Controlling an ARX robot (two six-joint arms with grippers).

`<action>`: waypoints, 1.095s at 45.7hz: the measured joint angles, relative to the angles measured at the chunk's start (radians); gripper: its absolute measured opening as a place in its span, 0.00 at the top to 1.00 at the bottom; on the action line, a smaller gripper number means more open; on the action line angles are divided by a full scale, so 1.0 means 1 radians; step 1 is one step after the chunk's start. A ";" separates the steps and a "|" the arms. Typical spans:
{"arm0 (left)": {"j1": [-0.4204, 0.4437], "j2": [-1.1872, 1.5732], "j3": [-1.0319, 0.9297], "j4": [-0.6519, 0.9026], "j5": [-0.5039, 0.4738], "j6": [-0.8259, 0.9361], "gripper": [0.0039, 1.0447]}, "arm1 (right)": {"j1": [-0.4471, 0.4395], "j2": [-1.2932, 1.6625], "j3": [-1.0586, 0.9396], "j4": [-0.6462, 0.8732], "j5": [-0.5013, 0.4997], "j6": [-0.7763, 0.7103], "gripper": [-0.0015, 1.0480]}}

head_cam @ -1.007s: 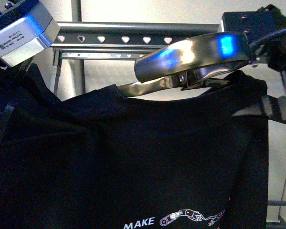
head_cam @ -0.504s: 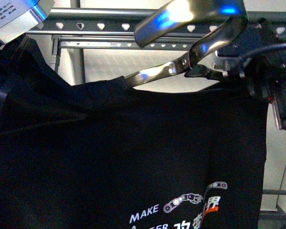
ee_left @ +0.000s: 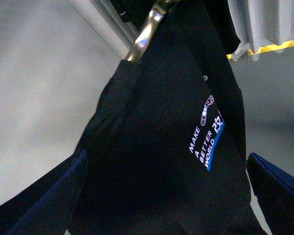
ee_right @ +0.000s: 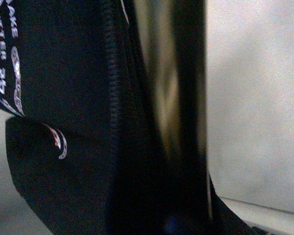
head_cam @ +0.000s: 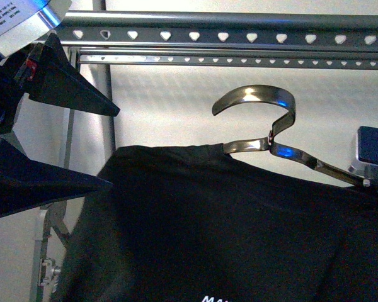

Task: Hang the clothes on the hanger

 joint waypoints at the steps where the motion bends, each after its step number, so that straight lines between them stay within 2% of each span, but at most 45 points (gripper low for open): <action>1: 0.000 0.000 0.000 0.000 0.000 0.000 0.06 | -0.008 -0.005 -0.014 0.012 -0.008 0.017 0.90; 7: 0.000 0.000 0.000 0.000 0.000 0.000 0.06 | -0.041 -0.058 -0.094 0.060 -0.062 0.143 0.90; 9: 0.000 -0.003 -0.019 0.056 -0.017 -0.055 0.06 | -0.048 -0.084 -0.120 0.067 -0.082 0.184 0.90; 12: 0.000 -0.014 -0.106 0.327 -0.128 -0.227 0.06 | -0.056 -0.134 -0.162 0.068 -0.090 0.247 0.90; 13: 0.000 -0.014 -0.136 0.433 -0.177 -0.347 0.06 | -0.058 -0.156 -0.179 0.062 -0.093 0.268 0.90; 14: 0.000 -0.014 -0.149 0.463 -0.200 -0.388 0.06 | -0.059 -0.168 -0.187 0.057 -0.095 0.278 0.91; 17: 0.004 -0.007 -0.172 0.730 -0.372 -0.689 0.06 | -0.067 -0.248 -0.240 0.017 -0.100 0.333 0.91; 18: 0.006 -0.007 -0.170 0.755 -0.402 -0.735 0.06 | -0.069 -0.261 -0.248 0.008 -0.098 0.343 0.91; 20: 0.018 -0.013 -0.151 0.806 -0.544 -0.952 0.06 | -0.074 -0.312 -0.274 -0.032 -0.088 0.399 0.91; 23: 0.042 -0.044 -0.126 0.840 -0.685 -1.197 0.06 | -0.084 -0.385 -0.312 -0.091 -0.096 0.470 0.91; 31: 0.085 -0.126 -0.105 0.894 -0.770 -1.472 0.07 | -0.119 -0.536 -0.349 -0.215 -0.132 0.640 0.91; 33: 0.068 -0.169 -0.092 0.748 -0.856 -1.448 0.15 | -0.127 -0.560 -0.342 -0.238 -0.147 0.703 0.91; 36: 0.055 -0.234 -0.152 0.630 -0.890 -1.372 0.25 | -0.132 -0.563 -0.314 -0.252 -0.160 0.809 0.91; 46: 0.042 -0.350 -0.426 0.708 -0.895 -1.263 0.54 | -0.121 -0.506 -0.185 -0.256 -0.150 1.114 0.91; 50: 0.042 -0.402 -0.539 0.758 -0.896 -1.250 0.70 | -0.106 -0.438 -0.100 -0.225 -0.131 1.241 0.91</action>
